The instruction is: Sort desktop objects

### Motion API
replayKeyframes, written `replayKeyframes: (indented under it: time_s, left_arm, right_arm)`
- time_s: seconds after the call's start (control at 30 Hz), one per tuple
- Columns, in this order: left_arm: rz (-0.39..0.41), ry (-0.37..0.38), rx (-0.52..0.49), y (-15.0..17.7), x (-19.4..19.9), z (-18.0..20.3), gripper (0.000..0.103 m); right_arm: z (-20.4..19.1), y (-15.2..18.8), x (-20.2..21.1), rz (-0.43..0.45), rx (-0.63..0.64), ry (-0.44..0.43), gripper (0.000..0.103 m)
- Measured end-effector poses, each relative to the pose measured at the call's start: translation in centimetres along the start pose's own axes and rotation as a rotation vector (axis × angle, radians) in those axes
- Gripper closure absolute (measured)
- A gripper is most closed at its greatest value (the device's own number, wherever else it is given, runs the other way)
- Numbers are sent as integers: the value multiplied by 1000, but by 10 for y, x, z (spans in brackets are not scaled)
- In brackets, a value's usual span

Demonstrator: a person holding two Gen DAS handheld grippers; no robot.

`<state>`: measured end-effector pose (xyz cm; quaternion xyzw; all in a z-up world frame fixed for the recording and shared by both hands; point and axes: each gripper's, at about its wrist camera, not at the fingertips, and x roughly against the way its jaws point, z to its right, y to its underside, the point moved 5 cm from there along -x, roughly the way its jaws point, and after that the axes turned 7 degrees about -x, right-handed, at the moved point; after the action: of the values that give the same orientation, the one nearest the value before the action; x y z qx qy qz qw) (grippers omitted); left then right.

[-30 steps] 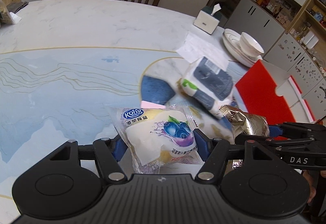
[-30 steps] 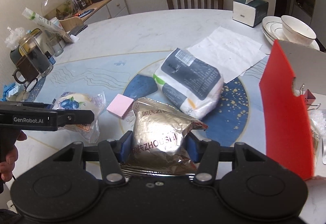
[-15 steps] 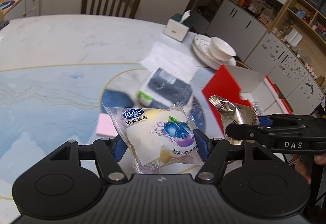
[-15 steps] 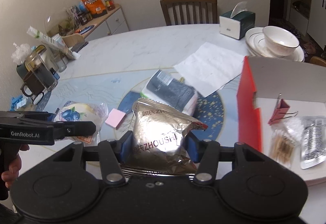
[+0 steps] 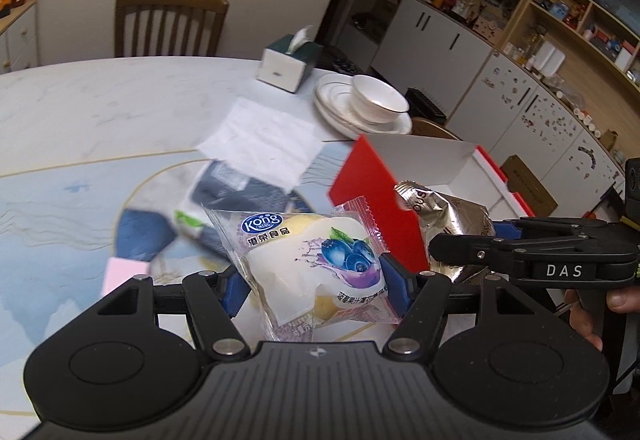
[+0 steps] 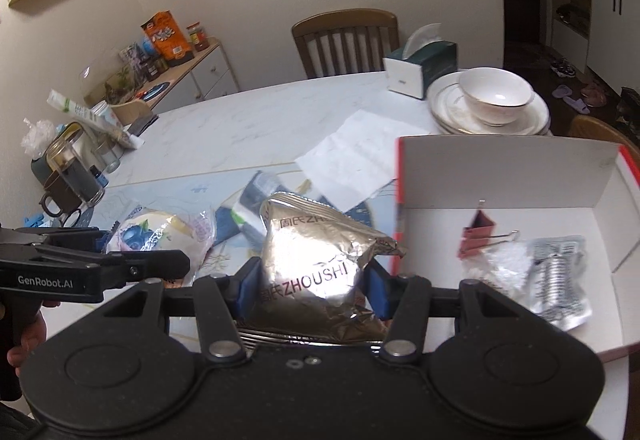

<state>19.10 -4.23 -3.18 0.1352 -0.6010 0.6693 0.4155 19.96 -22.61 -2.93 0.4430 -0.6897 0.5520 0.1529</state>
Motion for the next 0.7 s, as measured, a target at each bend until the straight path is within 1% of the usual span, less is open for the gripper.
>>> replayKeyframes:
  time_s: [0.23, 0.53, 0.7]
  left_arm:
    - [-5, 27, -45, -15, -27, 41, 36]
    - [-22, 77, -120, -35, -68, 100, 36]
    - [-36, 93, -162, -43, -88, 126, 36]
  right_arm:
    - [42, -5, 17, 25, -33, 22, 51]
    - [105, -17, 36, 62, -68, 90, 51]
    - [132, -22, 42, 73, -72, 114, 51]
